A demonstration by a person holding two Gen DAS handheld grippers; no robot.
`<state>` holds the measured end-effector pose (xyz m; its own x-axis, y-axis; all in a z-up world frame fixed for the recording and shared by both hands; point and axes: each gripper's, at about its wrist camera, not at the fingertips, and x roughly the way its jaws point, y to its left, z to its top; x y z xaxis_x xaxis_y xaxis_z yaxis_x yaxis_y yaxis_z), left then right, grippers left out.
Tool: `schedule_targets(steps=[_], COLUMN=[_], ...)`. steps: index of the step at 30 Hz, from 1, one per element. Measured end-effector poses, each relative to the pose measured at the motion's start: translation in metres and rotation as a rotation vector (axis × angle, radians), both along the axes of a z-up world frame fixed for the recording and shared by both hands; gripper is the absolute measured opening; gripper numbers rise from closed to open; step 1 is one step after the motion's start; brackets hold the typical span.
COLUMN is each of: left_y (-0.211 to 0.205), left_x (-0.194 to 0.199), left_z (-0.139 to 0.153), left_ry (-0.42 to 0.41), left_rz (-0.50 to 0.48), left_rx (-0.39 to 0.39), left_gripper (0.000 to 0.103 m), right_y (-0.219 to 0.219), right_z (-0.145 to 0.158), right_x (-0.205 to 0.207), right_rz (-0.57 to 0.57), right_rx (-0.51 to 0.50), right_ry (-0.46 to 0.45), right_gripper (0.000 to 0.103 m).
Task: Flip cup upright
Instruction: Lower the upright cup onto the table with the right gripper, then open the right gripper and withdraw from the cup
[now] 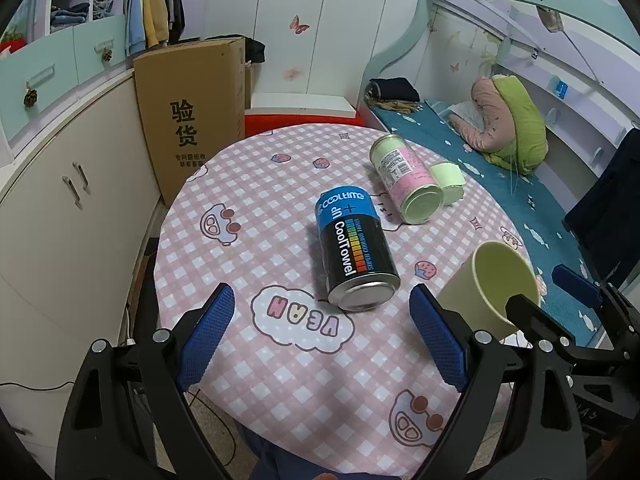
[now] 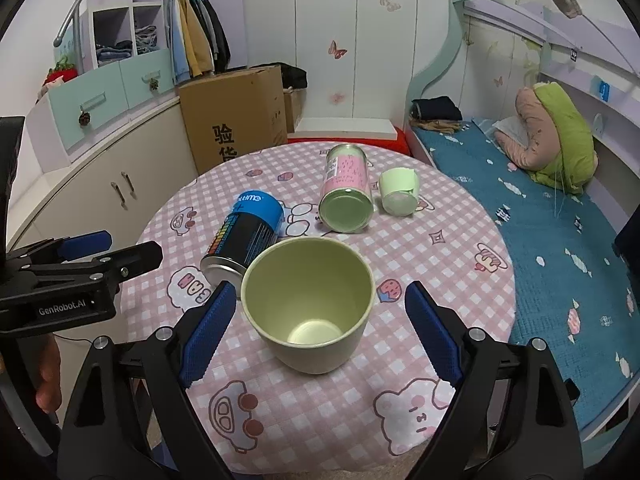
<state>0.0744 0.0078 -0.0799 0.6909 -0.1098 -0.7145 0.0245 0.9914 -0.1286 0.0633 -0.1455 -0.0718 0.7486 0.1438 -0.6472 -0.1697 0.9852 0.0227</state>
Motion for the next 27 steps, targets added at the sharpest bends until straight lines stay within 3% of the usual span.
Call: schedule_targets(steps=[27], left_y=[-0.022], left_x=[-0.049], left_z=[0.036], left_ry=[-0.188], left_rz=[0.014], left_rx=[0.083], left_gripper=[0.086], right_y=[0.001], right_z=[0.053], right_x=[-0.055], right_rz=[-0.073], right_rx=[-0.055], right_ry=[-0.164], right_gripper=[0.093])
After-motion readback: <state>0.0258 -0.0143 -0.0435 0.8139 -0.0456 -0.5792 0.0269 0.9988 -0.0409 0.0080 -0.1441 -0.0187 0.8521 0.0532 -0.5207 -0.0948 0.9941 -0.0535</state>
